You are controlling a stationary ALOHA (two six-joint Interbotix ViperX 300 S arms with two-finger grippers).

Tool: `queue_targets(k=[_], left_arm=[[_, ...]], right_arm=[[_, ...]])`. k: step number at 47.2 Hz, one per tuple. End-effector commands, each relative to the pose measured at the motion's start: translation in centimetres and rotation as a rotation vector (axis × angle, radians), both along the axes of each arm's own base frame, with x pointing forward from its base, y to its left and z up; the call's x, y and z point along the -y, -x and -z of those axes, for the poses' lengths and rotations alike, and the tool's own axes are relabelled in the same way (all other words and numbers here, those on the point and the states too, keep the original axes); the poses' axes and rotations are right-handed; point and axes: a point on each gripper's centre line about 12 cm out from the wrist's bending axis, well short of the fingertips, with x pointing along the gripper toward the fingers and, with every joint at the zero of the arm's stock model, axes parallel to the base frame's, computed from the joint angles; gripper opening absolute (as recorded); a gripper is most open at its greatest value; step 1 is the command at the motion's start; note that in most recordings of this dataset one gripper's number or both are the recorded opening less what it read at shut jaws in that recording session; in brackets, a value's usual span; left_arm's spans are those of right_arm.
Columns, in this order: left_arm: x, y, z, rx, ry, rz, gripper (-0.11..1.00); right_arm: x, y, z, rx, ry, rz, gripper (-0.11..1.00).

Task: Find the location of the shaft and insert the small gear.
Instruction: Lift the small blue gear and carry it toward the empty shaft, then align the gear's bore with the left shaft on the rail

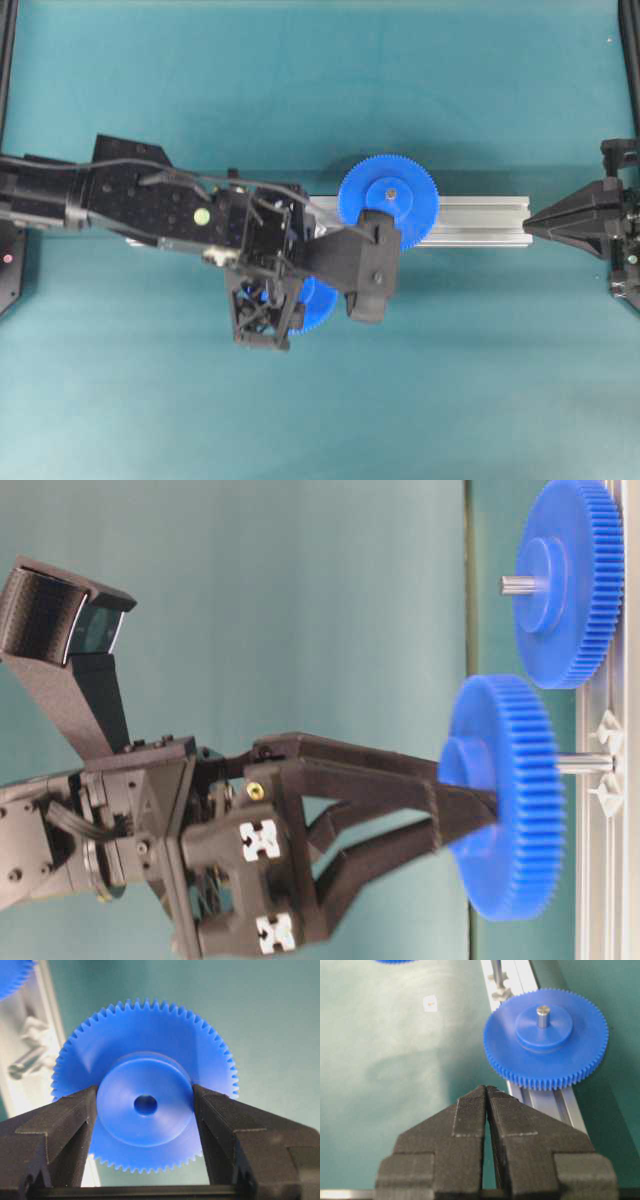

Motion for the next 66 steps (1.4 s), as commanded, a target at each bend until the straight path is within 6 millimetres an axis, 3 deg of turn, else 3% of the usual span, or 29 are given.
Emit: queue_targets(k=[1, 49, 66], left_arm=[[-0.5, 0.1, -3.3, 0.083, -0.002, 0.006, 0.64], [-5.5, -0.3, -3.4, 0.108, -0.029, -0.045, 0.64], [-6.3, -0.7, -1.0, 0.092, -0.036, -0.044, 0.64]], right_arm=[[0.0, -0.2, -0.4, 0.014, -0.008, 0.005, 0.05], [0.1, -0.2, -0.3, 0.011, -0.009, 0.007, 0.05], [0.0, -0.1, -0.4, 0.016, -0.009, 0.006, 0.05]])
